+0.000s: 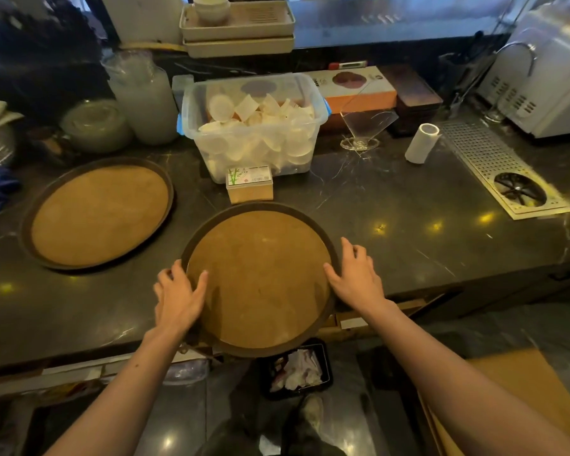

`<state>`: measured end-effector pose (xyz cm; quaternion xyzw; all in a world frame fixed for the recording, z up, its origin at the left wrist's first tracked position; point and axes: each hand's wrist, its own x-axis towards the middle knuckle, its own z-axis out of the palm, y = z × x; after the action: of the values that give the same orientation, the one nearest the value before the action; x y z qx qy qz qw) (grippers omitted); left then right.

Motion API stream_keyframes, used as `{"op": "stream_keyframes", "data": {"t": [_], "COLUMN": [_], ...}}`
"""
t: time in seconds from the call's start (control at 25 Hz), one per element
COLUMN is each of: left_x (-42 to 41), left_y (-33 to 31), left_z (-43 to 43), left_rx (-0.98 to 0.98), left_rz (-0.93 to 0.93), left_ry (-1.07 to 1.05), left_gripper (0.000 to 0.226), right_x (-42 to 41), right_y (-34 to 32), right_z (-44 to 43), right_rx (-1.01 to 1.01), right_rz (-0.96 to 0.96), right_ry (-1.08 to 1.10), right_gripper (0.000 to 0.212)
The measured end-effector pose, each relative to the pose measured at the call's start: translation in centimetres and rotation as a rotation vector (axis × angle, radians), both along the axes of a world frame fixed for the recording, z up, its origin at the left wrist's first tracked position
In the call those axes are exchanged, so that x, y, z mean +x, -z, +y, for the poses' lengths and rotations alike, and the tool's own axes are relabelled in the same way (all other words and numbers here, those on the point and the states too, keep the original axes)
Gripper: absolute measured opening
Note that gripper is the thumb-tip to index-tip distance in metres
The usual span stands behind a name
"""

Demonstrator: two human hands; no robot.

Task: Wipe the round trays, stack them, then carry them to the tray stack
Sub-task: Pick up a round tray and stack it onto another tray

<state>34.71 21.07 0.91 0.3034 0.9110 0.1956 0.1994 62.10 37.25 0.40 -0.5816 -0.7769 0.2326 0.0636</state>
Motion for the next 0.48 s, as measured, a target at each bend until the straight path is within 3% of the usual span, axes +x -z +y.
{"op": "stream_keyframes", "data": {"t": [0.48], "left_x": [-3.4], "left_y": [2.5], "left_z": [1.3], "left_rx": [-0.033], "left_rz": [-0.092], "left_ry": [-0.013], "left_gripper": [0.07], "right_x": [-2.1], "right_y": [1.7], "right_z": [2.0], "right_rx": [-0.217], "right_rz": [0.088], "right_ry": [0.126], "right_gripper": [0.067]}}
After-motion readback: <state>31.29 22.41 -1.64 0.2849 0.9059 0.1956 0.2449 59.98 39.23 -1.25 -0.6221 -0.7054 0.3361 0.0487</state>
